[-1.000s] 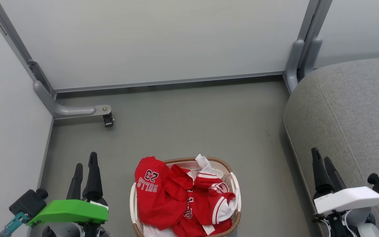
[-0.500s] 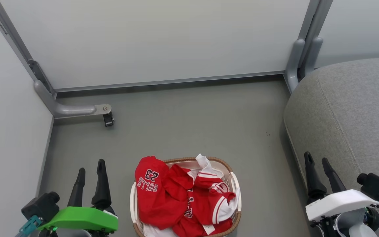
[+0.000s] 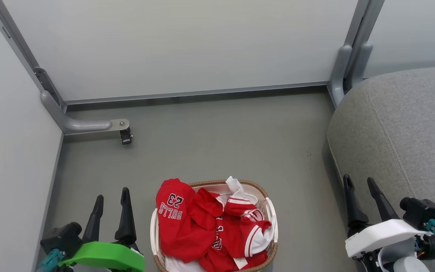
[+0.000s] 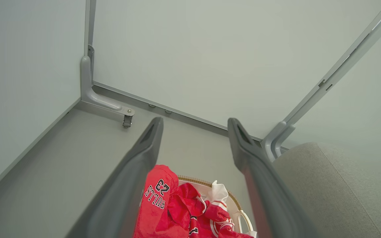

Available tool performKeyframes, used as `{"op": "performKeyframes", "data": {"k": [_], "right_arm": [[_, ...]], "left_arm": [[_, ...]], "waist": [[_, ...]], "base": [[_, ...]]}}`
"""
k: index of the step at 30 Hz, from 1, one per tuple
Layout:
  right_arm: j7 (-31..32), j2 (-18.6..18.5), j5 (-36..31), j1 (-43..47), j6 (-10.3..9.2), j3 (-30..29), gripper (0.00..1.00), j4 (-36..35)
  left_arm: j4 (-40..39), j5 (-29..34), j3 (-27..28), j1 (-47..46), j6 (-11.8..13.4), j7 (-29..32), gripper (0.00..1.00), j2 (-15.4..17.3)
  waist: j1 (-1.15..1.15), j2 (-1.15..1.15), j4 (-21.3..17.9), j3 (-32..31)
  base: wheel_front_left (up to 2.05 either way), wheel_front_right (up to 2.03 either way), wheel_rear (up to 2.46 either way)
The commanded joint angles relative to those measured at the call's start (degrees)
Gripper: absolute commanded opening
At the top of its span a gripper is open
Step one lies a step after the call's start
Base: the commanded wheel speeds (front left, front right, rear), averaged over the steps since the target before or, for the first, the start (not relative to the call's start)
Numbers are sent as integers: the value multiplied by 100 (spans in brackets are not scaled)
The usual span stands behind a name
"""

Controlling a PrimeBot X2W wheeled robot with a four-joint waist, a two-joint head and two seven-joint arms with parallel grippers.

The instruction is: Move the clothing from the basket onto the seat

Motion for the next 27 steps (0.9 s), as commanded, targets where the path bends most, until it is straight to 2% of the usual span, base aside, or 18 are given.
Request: {"op": "performKeyframes", "data": {"k": [1,27], "right_arm": [[-54,-35,-168,-34,3,13,100,-61],[-372,-47,-1487,122,3,109,100,44]], "left_arm": [[-19,183,-32,39,28,-56,100,42],[231,1123,-250,185,56,-374,100,49]], "waist": [[0,0,5,-4],[0,0,131,-89]], "base": [[0,0,0],[0,0,0]]}}
